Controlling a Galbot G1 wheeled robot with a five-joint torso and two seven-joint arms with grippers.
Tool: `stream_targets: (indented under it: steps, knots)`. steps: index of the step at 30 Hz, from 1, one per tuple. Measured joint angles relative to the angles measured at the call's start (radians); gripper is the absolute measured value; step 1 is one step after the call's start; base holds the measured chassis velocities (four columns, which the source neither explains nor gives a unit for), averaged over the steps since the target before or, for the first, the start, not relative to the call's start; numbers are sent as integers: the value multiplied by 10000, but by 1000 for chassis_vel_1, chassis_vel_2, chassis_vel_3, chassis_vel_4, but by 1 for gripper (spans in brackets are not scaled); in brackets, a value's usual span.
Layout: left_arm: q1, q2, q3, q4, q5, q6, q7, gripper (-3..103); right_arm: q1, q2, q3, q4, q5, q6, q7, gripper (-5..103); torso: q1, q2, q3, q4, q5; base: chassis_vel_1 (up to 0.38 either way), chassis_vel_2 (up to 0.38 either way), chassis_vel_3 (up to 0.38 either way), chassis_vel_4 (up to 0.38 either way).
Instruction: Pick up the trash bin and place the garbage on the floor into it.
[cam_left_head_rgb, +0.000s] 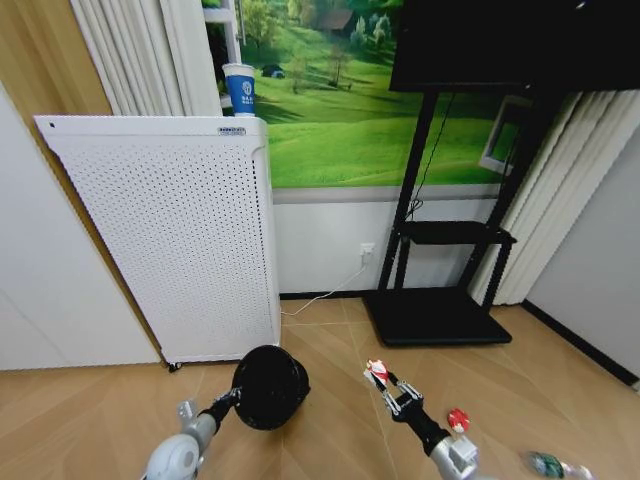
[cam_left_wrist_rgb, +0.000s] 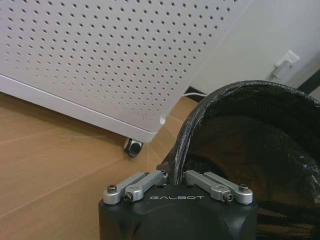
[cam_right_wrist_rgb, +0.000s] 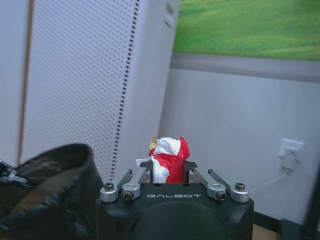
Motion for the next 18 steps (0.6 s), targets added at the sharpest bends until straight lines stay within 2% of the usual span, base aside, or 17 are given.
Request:
stream_targets:
  steps: [4,6,10,11,12,13,15,18]
  knots:
    - [-503,154,587,67,-66,4,-168,2,-171,-166,-228,584,15,80,-314,28,0,0,0,0,-1,0,0,0,0]
    - [-994,224,1064,168,-45,5,-406,2,-196,-298,-435,1152,116,90,-724,28,0,0,0,-1,-2,0,0,0,0]
    - [-1371,225,1377,296,57,4,-639,2,-149,-434,-651,1485,224,80,-1031,28,0,0,0,-1,-2,0,0,0,0]
    - [-1523,216,1503,338,221,7,-801,2,-92,-500,-817,1566,237,40,-1104,28,0,0,0,-1,-3,0,0,0,0]
    - [-1646,221,1649,359,726,26,-984,2,6,-570,-1075,1593,237,-25,-1127,28,0,0,0,-3,-3,0,0,0,0]
    - [-1646,221,1649,359,726,26,-984,2,6,-570,-1075,1593,237,-25,-1127,28,0,0,0,-3,-3,0,0,0,0]
    - [-1697,319,1874,313,1770,52,-1081,2,199,-703,-1564,1563,152,-154,-1119,28,0,-1,0,0,-1,0,0,0,0]
    - [-1648,396,2067,11,2190,114,-1147,2,394,-826,-2057,1445,-32,-230,-1103,28,0,0,0,3,0,0,0,0,0]
